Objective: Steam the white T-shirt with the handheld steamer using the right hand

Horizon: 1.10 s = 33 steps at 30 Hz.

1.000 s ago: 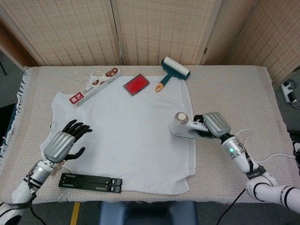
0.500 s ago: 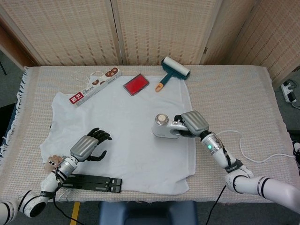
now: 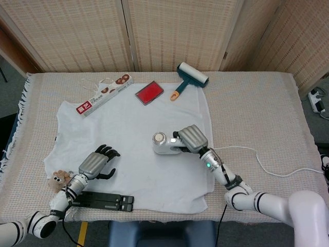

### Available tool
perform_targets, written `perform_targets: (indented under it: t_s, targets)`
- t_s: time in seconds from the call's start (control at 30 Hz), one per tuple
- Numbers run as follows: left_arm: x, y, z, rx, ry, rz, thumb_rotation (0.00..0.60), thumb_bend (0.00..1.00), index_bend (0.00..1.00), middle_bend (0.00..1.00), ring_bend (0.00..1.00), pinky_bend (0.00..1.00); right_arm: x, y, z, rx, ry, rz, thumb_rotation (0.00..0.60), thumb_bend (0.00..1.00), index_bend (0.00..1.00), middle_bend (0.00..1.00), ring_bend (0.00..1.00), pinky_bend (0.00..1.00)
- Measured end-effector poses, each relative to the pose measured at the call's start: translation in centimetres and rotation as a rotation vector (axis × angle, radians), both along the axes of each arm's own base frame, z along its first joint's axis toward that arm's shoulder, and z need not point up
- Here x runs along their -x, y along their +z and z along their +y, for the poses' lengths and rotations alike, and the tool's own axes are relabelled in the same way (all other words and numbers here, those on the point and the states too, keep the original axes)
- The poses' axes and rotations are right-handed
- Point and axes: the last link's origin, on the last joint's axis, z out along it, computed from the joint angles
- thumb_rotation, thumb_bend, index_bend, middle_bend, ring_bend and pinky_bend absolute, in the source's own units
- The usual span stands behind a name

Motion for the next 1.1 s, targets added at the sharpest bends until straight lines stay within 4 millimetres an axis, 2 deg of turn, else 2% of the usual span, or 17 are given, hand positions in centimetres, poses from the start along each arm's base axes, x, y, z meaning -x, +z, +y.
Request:
perform_targets:
  t_s: [0.27,0.5,0.7,0.93,1.1]
  targets:
    - [0.2,-0.6,-0.3,0.020,0.023,0.017,0.387,0.53,0.18,0.18,0.07,0.01,0.2,-2.5,0.3,0.003,0.041,-0.012,0.600,0.60,0.77,0.82,0.81,0.97]
    - [0.2,-0.7,-0.5,0.022,0.025,0.013,0.387,0.53,0.19,0.18,0.07,0.01,1.5,-3.0,-0.3,0.012,0.018,0.004,0.600,0.60,0.77,0.82,0.81,0.97]
    - [0.2,-0.7,-0.4,0.017,0.027,0.015,0.385,0.53,0.19,0.18,0.07,0.01,3.3,-2.2,-1.3,0.047,-0.006,0.046,0.600,0.60,0.77,0.82,0.81,0.97]
    - [0.1,-0.7,-0.7,0.015,0.018,0.019,0.380,0.53,0.19,0.18,0.07,0.01,6.1,-0.2,-2.1,0.103,-0.051,0.093,0.600,0.60,0.77,0.82,0.81,0.97]
    - [-0.1,-0.7,-0.7,0.010,0.016,0.017,0.385,0.53,0.19,0.18,0.07,0.01,6.6,0.5,-2.0,0.109,-0.066,0.066,0.600,0.60,0.77,0.82,0.81,0.97]
